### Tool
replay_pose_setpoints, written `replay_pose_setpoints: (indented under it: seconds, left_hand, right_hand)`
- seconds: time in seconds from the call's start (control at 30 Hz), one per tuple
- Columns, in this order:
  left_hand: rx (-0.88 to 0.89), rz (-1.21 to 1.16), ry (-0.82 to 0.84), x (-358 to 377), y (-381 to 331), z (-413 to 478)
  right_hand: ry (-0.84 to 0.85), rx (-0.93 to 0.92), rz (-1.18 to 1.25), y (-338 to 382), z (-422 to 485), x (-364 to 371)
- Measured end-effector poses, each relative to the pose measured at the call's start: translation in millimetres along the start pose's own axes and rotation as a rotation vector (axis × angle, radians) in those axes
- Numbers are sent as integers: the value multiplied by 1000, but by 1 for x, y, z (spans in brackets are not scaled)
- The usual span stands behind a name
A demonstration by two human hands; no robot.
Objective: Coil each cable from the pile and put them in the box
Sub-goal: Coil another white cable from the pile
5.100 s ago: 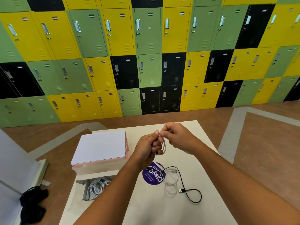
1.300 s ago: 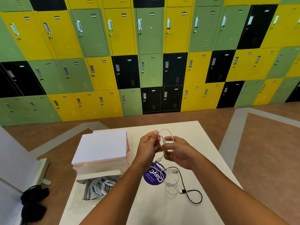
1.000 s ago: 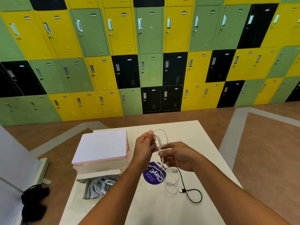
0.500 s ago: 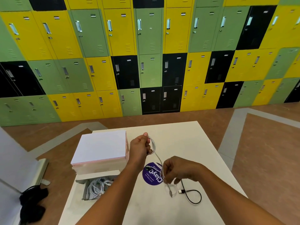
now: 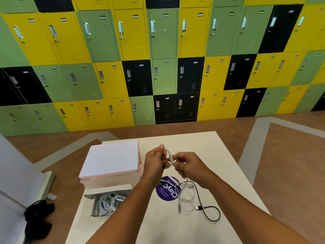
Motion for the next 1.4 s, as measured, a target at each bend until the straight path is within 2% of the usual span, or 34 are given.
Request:
replay_pose_setpoints:
  seconds: [0.1, 0.23, 0.33, 0.47, 0.67, 0.83, 1.13, 1.27, 1.4]
  left_hand:
    - [-33, -79, 17, 3, 0, -2]
    - [-57, -158, 64, 6, 0, -1]
    - [-127, -132, 197, 9, -3, -3]
    - [-232, -105, 325, 10, -9, -9]
    - [-249, -73, 366, 12, -15, -12]
    - [-97, 119, 305, 7, -19, -13]
    - [-99, 192, 281, 9, -14, -13]
    - [82, 381, 226, 11, -19, -13]
    - [89, 242, 121, 4, -23, -8]
  right_hand:
    - [-76, -63, -158, 1, 1, -1]
    - [-136, -128, -189, 6, 3, -4]
    - [-185, -139, -246, 7, 7, -17]
    - [-166, -130, -344, 10, 10, -30]
    - [-103, -119, -427, 20, 12, -33]
    - [-51, -78, -436, 21, 11, -34]
    - [22, -70, -546, 27, 11, -30]
    - [-7, -94, -487, 28, 9, -30]
    - [-121, -112, -380, 23, 5, -41]
Point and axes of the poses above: each hand's wrist, its own z-axis towards the middle knuckle, its own x-axis out of the palm, y = z × x, the point moved 4 cm from there along z, towards the middle knuckle, and after that the axes turned 9 degrees about -x, right-handed, at the moved point
